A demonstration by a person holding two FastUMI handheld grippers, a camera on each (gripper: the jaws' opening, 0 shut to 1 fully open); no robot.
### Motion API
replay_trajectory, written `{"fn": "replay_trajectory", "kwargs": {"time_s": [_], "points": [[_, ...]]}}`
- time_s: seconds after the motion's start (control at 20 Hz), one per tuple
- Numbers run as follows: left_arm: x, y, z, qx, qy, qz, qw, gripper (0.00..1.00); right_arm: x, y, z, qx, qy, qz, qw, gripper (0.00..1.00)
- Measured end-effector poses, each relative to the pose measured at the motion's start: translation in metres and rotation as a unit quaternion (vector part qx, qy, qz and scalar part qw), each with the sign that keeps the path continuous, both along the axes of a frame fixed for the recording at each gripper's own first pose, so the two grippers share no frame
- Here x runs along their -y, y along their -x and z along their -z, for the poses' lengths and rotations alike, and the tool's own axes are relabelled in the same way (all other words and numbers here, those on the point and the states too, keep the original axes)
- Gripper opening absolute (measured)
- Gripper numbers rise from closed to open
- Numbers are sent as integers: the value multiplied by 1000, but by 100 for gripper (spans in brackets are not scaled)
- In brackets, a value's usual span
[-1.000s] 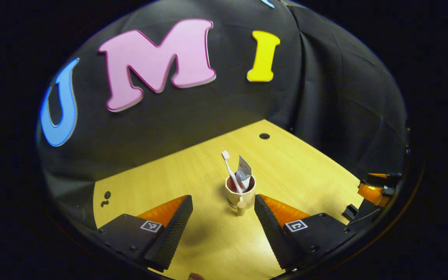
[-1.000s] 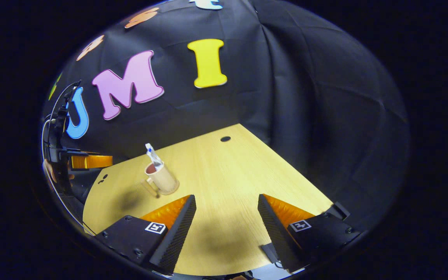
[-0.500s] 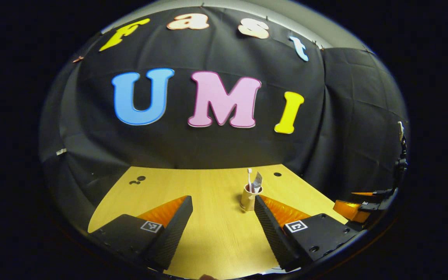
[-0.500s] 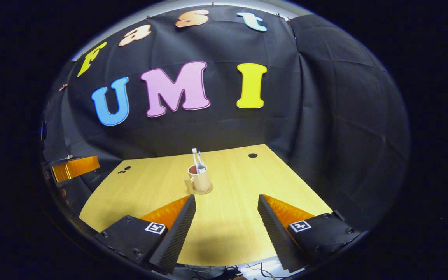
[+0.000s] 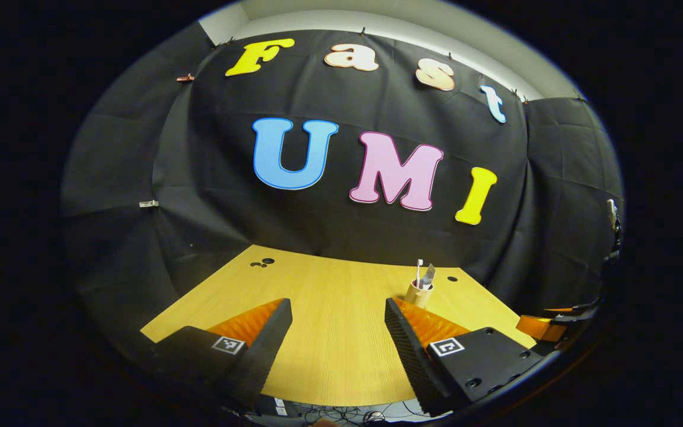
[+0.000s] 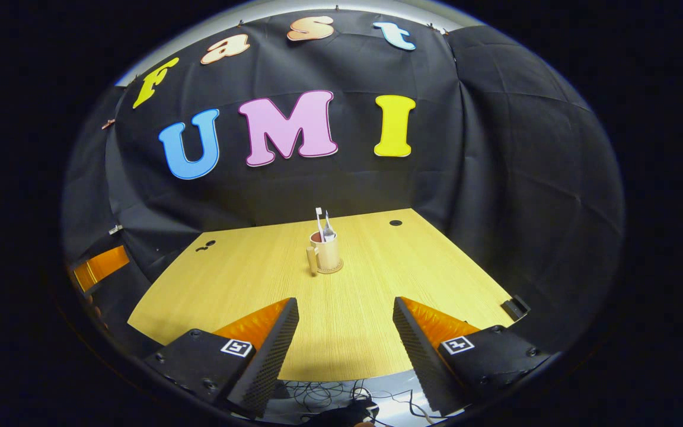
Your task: Put the toothbrush and toothpaste on the desktop into the cup, then pick up the cup and place it on the coaster on the desktop.
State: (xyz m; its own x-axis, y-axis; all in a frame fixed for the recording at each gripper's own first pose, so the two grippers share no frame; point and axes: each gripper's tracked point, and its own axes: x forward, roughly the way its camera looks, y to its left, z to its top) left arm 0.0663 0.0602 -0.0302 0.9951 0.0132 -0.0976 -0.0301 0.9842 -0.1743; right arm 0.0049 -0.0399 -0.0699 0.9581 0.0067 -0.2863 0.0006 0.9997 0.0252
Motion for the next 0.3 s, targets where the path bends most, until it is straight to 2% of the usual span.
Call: {"fn": "replay_trajectory", "kwargs": {"time_s": [0.2,0.3], "points": [[19,19,-7,25,-38,30,998,98,-6,10,-11,26,-15,2,1000,98],[24,22,-14,39,-46,29,998,98,-12,16,-3,23,-19,0,1000,98]]}}
